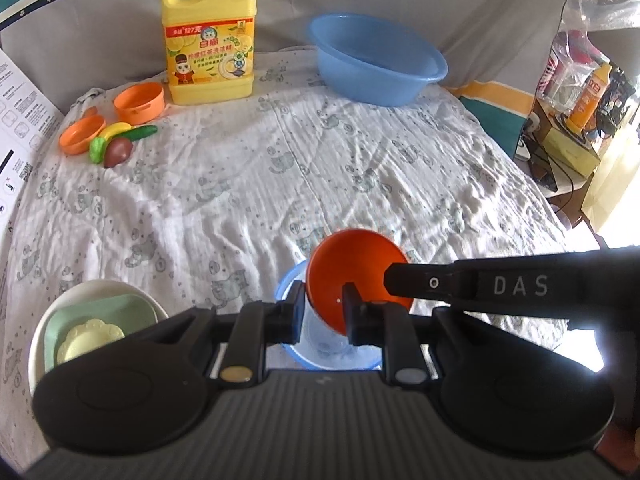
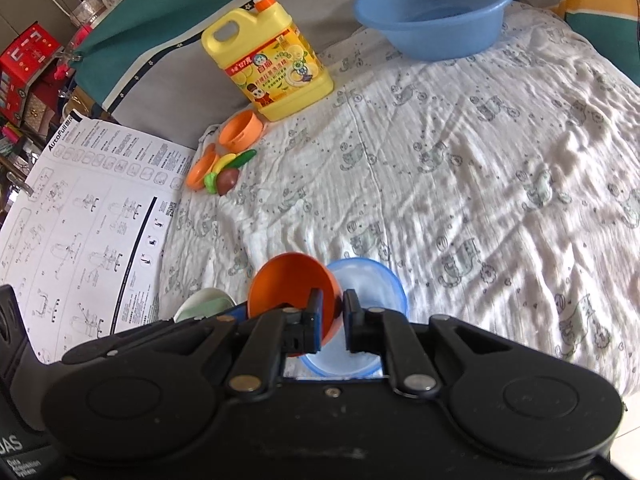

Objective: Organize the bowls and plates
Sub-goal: 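Carry the orange bowl with the right gripper over the nested bowls, then lower the orange bowl into the clear bowl and open the right gripper, then close the right gripper on the blue bowl's rim holding the nested bowls, then carry the nested bowls with the right gripper onto the yellow plate stack, then open the right gripper to release the nested bowls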

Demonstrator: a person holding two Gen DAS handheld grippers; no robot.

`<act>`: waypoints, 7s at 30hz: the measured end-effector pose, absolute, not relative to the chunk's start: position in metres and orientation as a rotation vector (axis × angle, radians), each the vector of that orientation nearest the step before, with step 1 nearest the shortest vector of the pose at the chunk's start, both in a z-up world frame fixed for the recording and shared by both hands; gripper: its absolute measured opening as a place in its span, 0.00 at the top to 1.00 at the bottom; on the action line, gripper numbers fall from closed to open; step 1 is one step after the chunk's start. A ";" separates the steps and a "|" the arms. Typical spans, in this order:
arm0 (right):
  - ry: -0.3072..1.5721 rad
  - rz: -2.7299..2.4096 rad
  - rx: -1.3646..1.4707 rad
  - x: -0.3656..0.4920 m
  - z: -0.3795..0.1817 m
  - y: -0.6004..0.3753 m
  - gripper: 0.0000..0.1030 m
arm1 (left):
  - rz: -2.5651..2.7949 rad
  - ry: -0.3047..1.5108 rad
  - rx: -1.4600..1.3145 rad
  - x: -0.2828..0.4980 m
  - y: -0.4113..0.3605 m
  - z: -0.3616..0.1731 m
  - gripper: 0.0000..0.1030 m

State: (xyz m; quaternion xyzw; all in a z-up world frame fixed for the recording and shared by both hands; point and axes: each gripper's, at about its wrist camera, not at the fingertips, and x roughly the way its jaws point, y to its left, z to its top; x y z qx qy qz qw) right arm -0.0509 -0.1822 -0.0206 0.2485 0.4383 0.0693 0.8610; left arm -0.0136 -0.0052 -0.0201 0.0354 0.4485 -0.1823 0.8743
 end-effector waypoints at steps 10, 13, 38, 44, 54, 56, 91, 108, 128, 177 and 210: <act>0.969 0.130 0.548 -0.045 -0.041 -0.187 0.88 | -0.380 0.987 0.113 -0.009 -0.015 -0.041 0.82; 0.987 0.132 0.552 -0.041 -0.047 -0.188 0.88 | -0.375 0.999 0.121 -0.006 -0.016 -0.046 0.81; 0.928 0.047 0.551 -0.034 -0.047 -0.201 0.00 | -0.269 0.930 0.074 -0.002 0.024 -0.042 0.00; 0.965 -0.004 0.567 -0.044 -0.059 -0.206 0.00 | -0.273 0.947 0.034 -0.007 0.038 -0.049 0.00; 0.976 -0.049 0.565 -0.053 -0.060 -0.201 0.00 | -0.297 0.941 -0.011 -0.015 0.048 -0.058 0.00; 0.983 -0.052 0.557 -0.052 -0.059 -0.199 0.00 | -0.311 0.943 -0.017 -0.015 0.047 -0.061 0.00; 1.033 0.027 0.540 -0.031 -0.074 -0.187 0.38 | -0.419 0.986 -0.074 0.002 0.027 -0.084 0.21; 1.036 0.055 0.387 -0.023 -0.077 -0.166 0.67 | -0.446 1.026 -0.120 0.012 0.021 -0.095 0.55; 1.035 0.047 0.269 -0.006 -0.058 -0.135 0.67 | -0.394 0.998 -0.147 0.015 0.037 -0.081 0.61; 1.146 0.362 0.082 0.022 -0.047 0.064 0.66 | -0.098 1.008 -0.296 -0.012 0.228 -0.064 0.61; 1.156 0.371 0.122 0.027 -0.054 0.059 0.57 | -0.079 1.001 -0.218 -0.006 0.222 -0.070 0.40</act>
